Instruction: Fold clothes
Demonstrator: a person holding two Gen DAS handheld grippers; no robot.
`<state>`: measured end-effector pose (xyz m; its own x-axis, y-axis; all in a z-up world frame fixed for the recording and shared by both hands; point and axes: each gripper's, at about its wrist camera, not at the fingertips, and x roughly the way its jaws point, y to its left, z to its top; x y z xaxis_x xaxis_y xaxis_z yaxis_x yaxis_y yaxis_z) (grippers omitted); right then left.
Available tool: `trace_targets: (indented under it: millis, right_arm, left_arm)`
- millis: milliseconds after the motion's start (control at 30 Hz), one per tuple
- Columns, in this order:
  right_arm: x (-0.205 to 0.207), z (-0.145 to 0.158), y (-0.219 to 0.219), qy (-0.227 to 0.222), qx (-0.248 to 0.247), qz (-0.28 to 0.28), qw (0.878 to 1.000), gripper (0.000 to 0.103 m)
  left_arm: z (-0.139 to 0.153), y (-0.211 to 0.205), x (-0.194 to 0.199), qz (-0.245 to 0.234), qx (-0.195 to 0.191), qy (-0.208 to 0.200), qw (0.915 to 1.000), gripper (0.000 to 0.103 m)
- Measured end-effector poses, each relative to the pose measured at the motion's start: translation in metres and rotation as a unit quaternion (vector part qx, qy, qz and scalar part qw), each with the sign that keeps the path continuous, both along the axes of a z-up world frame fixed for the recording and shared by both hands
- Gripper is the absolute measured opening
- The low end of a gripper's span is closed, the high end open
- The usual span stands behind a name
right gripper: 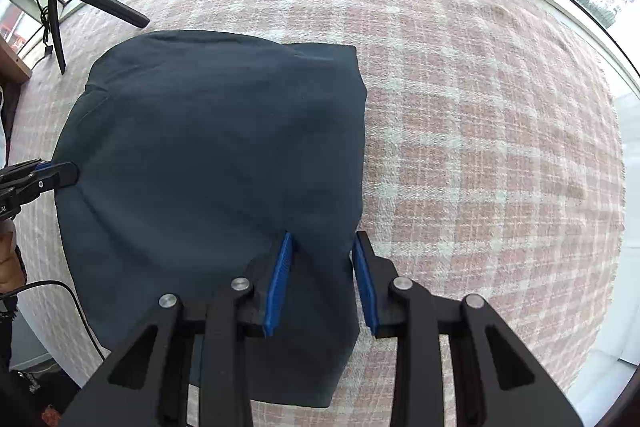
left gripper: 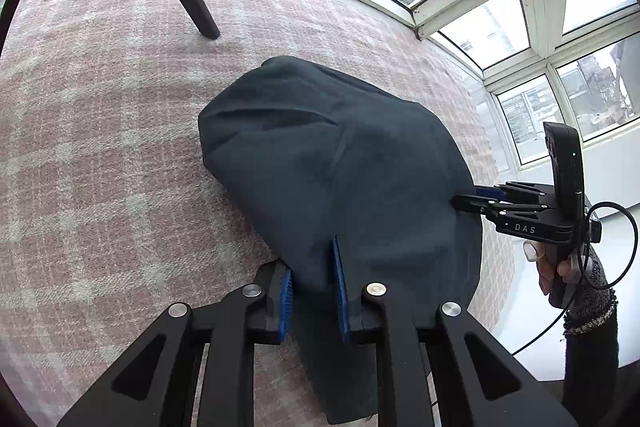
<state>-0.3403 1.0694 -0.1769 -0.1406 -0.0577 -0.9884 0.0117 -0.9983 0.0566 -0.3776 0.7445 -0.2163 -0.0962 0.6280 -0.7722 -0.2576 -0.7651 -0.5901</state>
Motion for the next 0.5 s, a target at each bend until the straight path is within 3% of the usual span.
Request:
trace_targets:
  millis: [67,133,167,233,300,333,400,500]
  right_arm:
    - [0.013,0.014,0.009,0.035,0.011,-0.016,0.999,0.037]
    - [0.030,0.026,0.004,0.075,0.014,-0.013,0.997,0.037]
    - [0.038,0.030,-0.002,0.092,0.007,-0.007,0.996,0.037]
    - [0.053,0.039,-0.012,0.126,-0.008,0.005,0.992,0.037]
    - [0.053,0.032,-0.030,0.139,0.007,0.022,0.990,0.037]
    - [0.045,0.021,-0.041,0.135,0.023,0.032,0.990,0.037]
    - [0.024,-0.015,-0.067,0.108,0.043,0.042,0.992,0.038]
    - [0.047,-0.026,-0.041,0.107,0.061,0.047,0.991,0.043]
  left_arm:
    - [0.014,-0.022,0.006,0.015,0.003,0.019,0.9997,0.016]
    - [0.032,-0.033,0.015,0.016,0.003,0.052,0.9985,0.027]
    - [0.041,-0.037,0.020,0.015,0.004,0.069,0.9975,0.027]
    - [0.056,-0.027,0.019,0.001,-0.010,0.118,0.9930,0.027]
    - [0.056,-0.012,0.002,-0.006,-0.001,0.128,0.9917,0.027]
    - [0.050,-0.004,-0.008,-0.005,0.002,0.126,0.9920,0.027]
    - [0.029,0.013,-0.027,-0.015,-0.030,0.125,0.9916,0.027]
    - [-0.017,0.027,-0.042,-0.031,-0.112,0.091,0.9890,0.023]
